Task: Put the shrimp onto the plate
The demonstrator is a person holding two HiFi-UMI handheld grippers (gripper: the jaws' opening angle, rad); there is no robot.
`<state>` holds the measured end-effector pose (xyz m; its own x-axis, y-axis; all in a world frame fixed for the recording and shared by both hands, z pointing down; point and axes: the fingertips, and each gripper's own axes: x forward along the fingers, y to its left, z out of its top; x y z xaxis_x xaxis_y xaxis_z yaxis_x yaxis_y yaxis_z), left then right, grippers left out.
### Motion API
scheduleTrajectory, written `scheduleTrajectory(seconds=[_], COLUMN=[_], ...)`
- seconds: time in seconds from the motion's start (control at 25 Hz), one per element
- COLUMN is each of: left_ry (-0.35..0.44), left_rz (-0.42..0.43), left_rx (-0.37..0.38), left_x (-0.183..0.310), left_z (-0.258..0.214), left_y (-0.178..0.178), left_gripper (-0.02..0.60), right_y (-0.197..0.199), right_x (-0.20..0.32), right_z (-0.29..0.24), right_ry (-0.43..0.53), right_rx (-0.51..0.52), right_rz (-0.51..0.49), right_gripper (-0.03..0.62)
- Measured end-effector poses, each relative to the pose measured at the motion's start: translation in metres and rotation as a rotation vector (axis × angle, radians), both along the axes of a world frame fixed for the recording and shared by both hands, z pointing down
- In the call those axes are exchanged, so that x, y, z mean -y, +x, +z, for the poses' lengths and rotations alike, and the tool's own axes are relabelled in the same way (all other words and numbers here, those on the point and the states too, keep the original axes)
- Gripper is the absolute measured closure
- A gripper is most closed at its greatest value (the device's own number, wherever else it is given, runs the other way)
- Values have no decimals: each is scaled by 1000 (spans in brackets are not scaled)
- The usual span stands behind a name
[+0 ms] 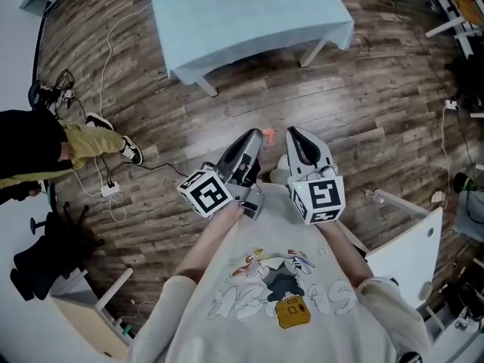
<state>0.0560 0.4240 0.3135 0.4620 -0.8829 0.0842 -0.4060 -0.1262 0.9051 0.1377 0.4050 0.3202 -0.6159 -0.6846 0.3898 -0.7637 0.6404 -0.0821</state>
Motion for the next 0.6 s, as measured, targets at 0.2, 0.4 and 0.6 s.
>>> scheduleTrajectory(seconds=[0.2,0.4,0.6], left_ry=[2,-5,-9], left_rz=[13,34,30], left_rx=[-17,-27,-49], left_x=[-4,-16,-26], left_z=[2,6,13], left_y=[-20,-42,-61], left_gripper=[537,537,537], right_y=[-14,-28,-46], right_x=[-2,-10,-22], right_z=[-1,15,32], right_ry=[-2,-33,-61], right_rx=[3,-3,-1], right_rz=[46,94,116], right_gripper=[566,566,566])
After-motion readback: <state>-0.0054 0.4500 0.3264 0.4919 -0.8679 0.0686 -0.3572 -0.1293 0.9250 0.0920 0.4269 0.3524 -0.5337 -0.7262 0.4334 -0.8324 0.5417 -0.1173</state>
